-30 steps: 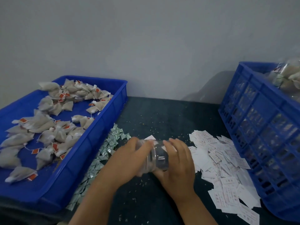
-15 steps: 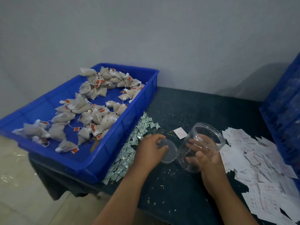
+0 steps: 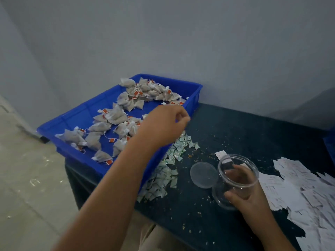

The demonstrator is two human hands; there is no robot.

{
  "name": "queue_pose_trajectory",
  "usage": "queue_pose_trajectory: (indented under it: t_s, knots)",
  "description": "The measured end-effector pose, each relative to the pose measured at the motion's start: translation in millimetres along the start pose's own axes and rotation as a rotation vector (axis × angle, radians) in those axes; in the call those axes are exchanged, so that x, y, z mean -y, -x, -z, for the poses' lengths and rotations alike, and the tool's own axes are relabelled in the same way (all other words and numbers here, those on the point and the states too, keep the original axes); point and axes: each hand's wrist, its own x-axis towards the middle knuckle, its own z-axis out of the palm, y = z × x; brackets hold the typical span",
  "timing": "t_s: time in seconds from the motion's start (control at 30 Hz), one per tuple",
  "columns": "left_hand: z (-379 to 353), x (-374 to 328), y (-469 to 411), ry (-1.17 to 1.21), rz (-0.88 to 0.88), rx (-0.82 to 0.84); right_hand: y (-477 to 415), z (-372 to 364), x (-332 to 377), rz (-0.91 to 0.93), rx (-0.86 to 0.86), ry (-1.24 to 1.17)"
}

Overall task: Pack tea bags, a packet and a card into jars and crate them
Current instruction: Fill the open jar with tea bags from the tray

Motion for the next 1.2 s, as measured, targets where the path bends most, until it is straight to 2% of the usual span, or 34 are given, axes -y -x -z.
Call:
queue_pose_trajectory:
  t_s: [0.1,0.2,0.23,0.3,0.37,0.53,0.73,0.9,1.03,1.13,1.2]
  knots:
    - [38,42,-35,-0.278,0.152,0.227,-2,-1,-1,-0.009,0.018,0.040]
    - [30,86,-48,-0.577,0.328,0.550,-2,0,-3,-0.030,0.030,0.079]
    - [20,98,-48,-0.584,0.365,0.629,-2,1,-5,-0.025,0.026,0.086]
    - [1,117,-44,-0.442,0.386,0.683,-3,1,-7,-0.013,0.018,0.083]
    - [-9,130,-46,-0.314,0.403,0.599,-3,1,-8,-0.017,0.012,0.097]
    - [-14,138,-51,-0.330,0.411,0.428,-5,3,-15,-0.050,0.005,0.103]
    - [-2,131,-44,0.228,0.441,0.084,-3,2,-13,-0.041,-0.006,0.070]
    - [19,116,-42,0.560,0.443,-0.062,-3,0,-9,-0.051,-0.025,0.033]
    - [38,92,-45,0.734,0.361,-0.125,-4,-1,-7,-0.067,-0.024,0.033]
    - [53,65,-36,0.633,0.220,-0.136,-4,0,-5,-0.063,-0.020,0.044]
    - [61,41,-31,0.658,0.118,-0.145,-3,-2,-3,-0.069,-0.008,0.057]
